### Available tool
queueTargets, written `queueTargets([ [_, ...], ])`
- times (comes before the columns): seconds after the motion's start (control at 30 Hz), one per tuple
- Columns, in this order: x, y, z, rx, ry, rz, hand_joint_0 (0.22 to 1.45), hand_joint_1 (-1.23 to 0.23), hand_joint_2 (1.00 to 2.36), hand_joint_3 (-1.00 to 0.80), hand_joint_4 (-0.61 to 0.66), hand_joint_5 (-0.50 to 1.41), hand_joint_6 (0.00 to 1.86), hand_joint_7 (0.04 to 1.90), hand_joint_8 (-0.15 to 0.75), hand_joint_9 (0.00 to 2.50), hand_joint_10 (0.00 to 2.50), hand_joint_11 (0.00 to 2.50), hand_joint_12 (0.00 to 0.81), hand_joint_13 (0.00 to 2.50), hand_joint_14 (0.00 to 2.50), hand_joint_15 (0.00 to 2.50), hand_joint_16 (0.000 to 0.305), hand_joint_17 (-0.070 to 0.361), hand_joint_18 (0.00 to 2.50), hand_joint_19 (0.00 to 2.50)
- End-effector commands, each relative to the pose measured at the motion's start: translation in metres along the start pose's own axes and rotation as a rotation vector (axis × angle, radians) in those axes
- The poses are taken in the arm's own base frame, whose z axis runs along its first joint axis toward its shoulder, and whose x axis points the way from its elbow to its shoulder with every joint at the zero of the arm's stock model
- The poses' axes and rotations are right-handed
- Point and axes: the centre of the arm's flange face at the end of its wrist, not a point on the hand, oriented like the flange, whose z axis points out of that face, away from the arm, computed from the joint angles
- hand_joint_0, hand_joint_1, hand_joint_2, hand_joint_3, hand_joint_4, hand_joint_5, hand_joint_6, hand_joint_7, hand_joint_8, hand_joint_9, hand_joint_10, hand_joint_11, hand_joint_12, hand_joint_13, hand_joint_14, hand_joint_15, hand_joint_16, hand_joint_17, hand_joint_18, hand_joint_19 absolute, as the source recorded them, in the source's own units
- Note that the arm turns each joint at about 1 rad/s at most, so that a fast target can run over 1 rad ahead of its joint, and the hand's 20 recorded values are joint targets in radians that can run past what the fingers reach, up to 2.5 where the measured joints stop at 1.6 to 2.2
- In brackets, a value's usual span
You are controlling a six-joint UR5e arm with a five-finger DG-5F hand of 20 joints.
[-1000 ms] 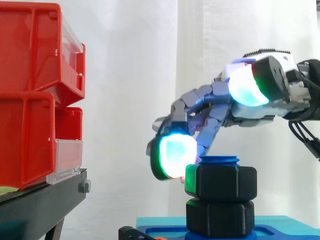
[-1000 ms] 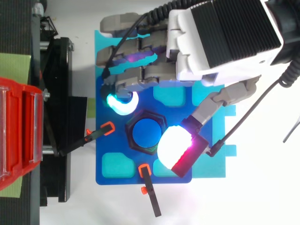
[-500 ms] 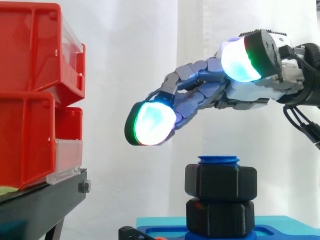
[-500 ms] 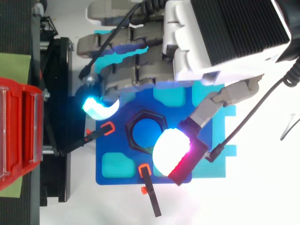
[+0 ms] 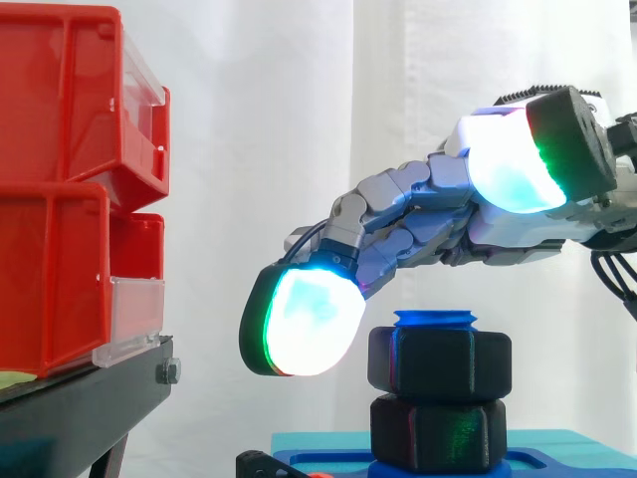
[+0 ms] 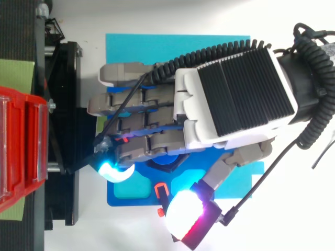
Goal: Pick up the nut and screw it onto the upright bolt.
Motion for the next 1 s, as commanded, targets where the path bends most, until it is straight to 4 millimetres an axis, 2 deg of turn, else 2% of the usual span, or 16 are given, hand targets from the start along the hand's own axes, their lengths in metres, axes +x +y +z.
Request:
queueTargets([
  [0.0,0.002,0.001,0.001,-0.005,-0.008,0.010,0.47,-0.06,1.00,-0.50,0.16,-0.14,0.50,0.67,0.210,0.33,0.00,0.00,0.323,0.00,0.00,0.00,0.045,0.102,0.00,0.00],
  [0.63,-0.005,-0.010,-0.002,-0.007,-0.040,-0.076,0.48,-0.08,1.00,-0.50,0.25,-0.10,0.50,0.84,0.241,0.40,0.00,0.00,0.321,0.00,0.00,0.00,0.043,0.096,0.00,0.00],
  [0.7,-0.004,-0.010,-0.002,-0.006,-0.038,-0.078,0.48,-0.09,1.00,-0.50,0.26,-0.10,0.50,0.86,0.244,0.42,0.00,0.00,0.318,0.00,0.00,0.00,0.042,0.094,0.00,0.00],
  [0.83,0.013,-0.015,-0.007,-0.003,-0.032,-0.076,0.48,-0.09,1.00,-0.50,0.27,-0.09,0.50,0.86,0.245,0.45,0.00,0.00,0.311,0.00,0.00,0.00,0.040,0.091,0.00,0.00],
  [0.97,0.013,-0.015,-0.006,-0.012,-0.056,-0.083,0.49,-0.11,1.00,-0.50,0.27,-0.08,0.50,0.86,0.249,0.51,0.00,0.00,0.305,0.02,0.00,0.00,0.039,0.088,0.00,0.00],
])
